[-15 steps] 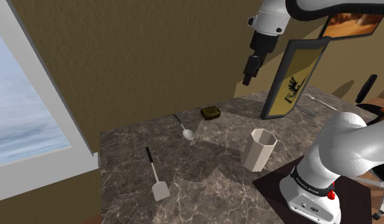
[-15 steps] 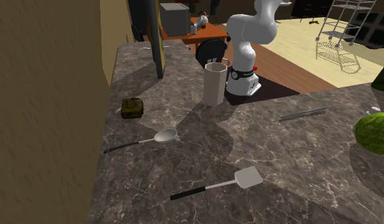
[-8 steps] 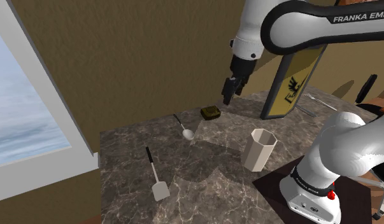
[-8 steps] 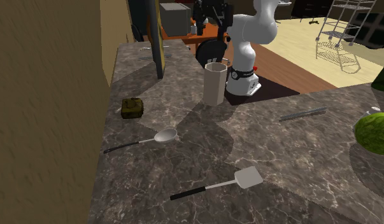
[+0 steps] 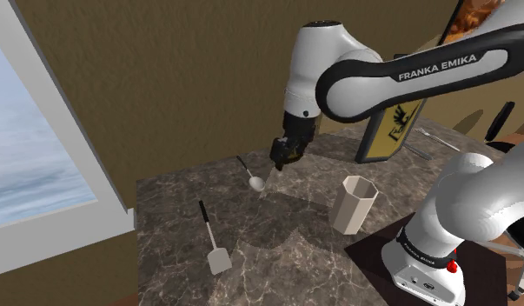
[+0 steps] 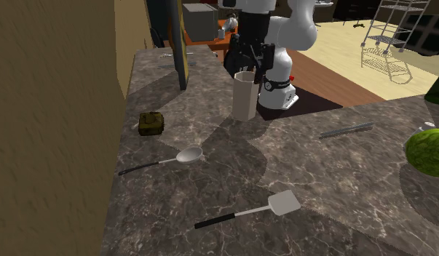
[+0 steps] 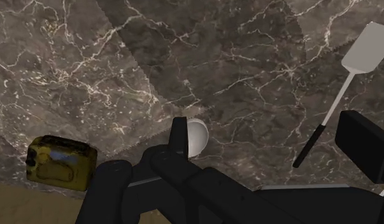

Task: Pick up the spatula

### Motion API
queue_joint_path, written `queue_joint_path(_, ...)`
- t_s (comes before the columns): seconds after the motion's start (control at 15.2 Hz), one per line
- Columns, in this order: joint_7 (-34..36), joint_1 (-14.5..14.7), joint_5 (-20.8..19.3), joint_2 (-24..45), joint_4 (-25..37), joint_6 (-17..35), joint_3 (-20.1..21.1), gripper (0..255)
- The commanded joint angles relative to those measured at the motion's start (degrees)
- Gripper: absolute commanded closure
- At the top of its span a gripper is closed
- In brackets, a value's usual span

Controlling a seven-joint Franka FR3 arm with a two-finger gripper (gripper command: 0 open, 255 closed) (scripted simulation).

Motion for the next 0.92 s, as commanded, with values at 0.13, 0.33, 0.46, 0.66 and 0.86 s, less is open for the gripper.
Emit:
queue_joint_path(0.13,7.4,-1.0,-1.1,8.2,2.0,6.3,4.8,0)
queue_joint_path(0.33,13.8,-2.0,-3.6,15.0,4.3,10.5,8.2,0)
queue_joint_path(0.46,18.5,-2.7,-6.2,19.8,6.2,13.0,10.2,0)
queue_joint_path(0.66,26.4,-3.1,-11.8,27.6,9.8,16.0,12.4,0)
queue_joint_path(0.86,34.6,-2.2,-18.5,35.7,14.3,17.8,12.8,0)
